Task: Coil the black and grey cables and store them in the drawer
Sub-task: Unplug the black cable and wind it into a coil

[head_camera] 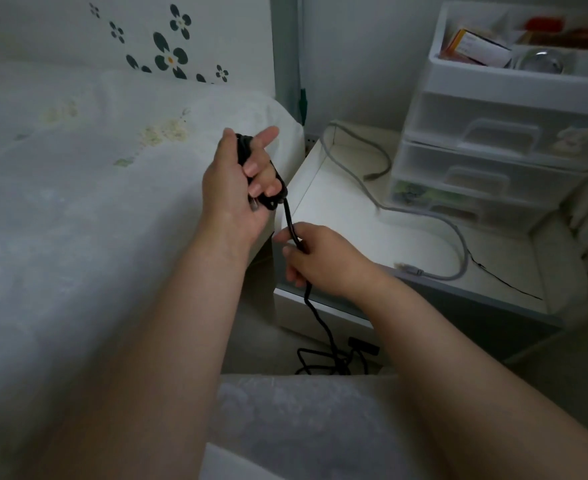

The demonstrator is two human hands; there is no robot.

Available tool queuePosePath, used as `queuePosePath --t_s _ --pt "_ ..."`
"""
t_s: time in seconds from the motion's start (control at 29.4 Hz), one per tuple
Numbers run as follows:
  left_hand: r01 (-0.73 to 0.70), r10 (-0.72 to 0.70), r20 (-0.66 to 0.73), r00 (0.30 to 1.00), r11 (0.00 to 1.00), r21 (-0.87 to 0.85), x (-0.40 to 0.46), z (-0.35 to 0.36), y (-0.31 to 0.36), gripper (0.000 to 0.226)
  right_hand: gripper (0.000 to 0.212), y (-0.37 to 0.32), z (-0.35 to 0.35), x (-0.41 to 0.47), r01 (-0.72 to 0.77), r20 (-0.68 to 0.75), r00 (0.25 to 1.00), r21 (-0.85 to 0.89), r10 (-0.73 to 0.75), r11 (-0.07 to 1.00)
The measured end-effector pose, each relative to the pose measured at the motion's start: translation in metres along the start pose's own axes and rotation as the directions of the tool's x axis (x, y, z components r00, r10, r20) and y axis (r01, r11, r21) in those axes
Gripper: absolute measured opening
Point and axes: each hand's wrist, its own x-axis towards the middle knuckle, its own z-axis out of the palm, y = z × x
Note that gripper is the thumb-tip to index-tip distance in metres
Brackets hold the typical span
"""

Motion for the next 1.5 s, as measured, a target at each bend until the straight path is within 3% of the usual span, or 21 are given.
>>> queuePosePath --t_s 0.17,0.27,0.34,0.44,0.54,0.61,0.72,0.82,0.92,1.02,1.06,1.16,1.26,1.33,1.43,1.5 --pt "-0.031 0.035 -0.038 0.999 0.994 0.107 0.000 0.001 -0.007 0.058 0.059 0.003 0.000 0.002 -0.009 0.051 0.998 -0.292 0.025 0.956" --pt "-0.052 0.065 -0.046 0.997 0.970 0.235 0.001 0.002 -0.015 0.059 0.059 0.001 0.002 0.004 -0.011 0.051 0.998 -0.385 0.033 0.923" --pt "-0.095 0.115 -0.030 0.993 0.921 0.378 0.002 0.003 -0.021 0.053 0.047 0.000 0.003 0.005 -0.016 0.028 0.999 -0.437 0.031 0.899" --pt "-0.188 0.194 0.063 0.979 0.739 0.647 0.000 0.009 -0.029 0.035 0.024 -0.002 0.007 0.006 -0.032 -0.011 0.999 -0.470 0.031 0.882" --pt "-0.297 0.232 0.212 0.949 0.441 0.847 -0.002 0.011 -0.036 0.032 0.030 -0.006 0.001 0.007 -0.027 -0.008 1.000 -0.407 0.026 0.913" --pt "-0.345 0.222 0.293 0.930 0.251 0.904 0.001 0.007 -0.038 0.031 0.031 -0.006 -0.010 0.007 -0.053 -0.025 0.999 -0.231 0.048 0.972" --pt "-0.367 0.220 0.327 0.919 0.176 0.913 0.003 0.005 -0.040 0.044 0.027 -0.003 -0.017 0.003 -0.136 0.077 0.989 0.108 0.128 0.985" --pt "-0.383 0.235 0.348 0.907 0.122 0.916 0.005 0.004 -0.039 0.049 0.042 0.000 -0.016 0.000 -0.161 0.201 0.972 0.213 0.118 0.964" --pt "-0.374 0.218 0.366 0.905 -0.005 0.927 0.008 0.000 -0.037 0.047 0.050 0.002 -0.022 -0.002 -0.102 0.213 0.974 0.102 0.079 0.990" --pt "-0.289 0.135 0.327 0.935 -0.243 0.926 0.013 -0.004 -0.041 0.044 0.029 0.004 -0.020 -0.001 0.053 0.080 0.996 -0.250 -0.034 0.967" --pt "-0.247 0.125 0.287 0.950 -0.267 0.932 0.015 -0.005 -0.040 0.043 0.025 0.006 -0.017 -0.001 0.102 0.035 0.995 -0.323 -0.096 0.941" --pt "-0.173 0.079 0.189 0.979 -0.179 0.969 0.019 -0.009 -0.031 0.045 0.016 0.011 -0.013 0.002 0.264 -0.110 0.940 -0.373 -0.324 0.890" --pt "-0.157 -0.138 0.160 0.977 0.036 0.987 0.012 -0.010 -0.025 0.049 0.021 0.010 -0.022 0.004 0.340 -0.255 0.868 -0.321 -0.426 0.884" --pt "-0.100 -0.260 0.139 0.956 0.156 0.983 0.005 -0.006 -0.024 0.061 0.025 0.009 -0.029 0.002 0.319 -0.352 0.855 -0.225 -0.382 0.921" --pt "-0.047 -0.400 0.143 0.905 0.240 0.970 -0.003 -0.002 -0.022 0.086 0.030 0.010 -0.040 0.003 0.247 -0.478 0.833 -0.131 -0.280 0.960" --pt "0.010 -0.477 0.166 0.863 0.344 0.939 -0.007 0.001 -0.021 0.086 0.038 0.012 -0.043 0.007 0.182 -0.503 0.838 -0.110 -0.213 0.977"
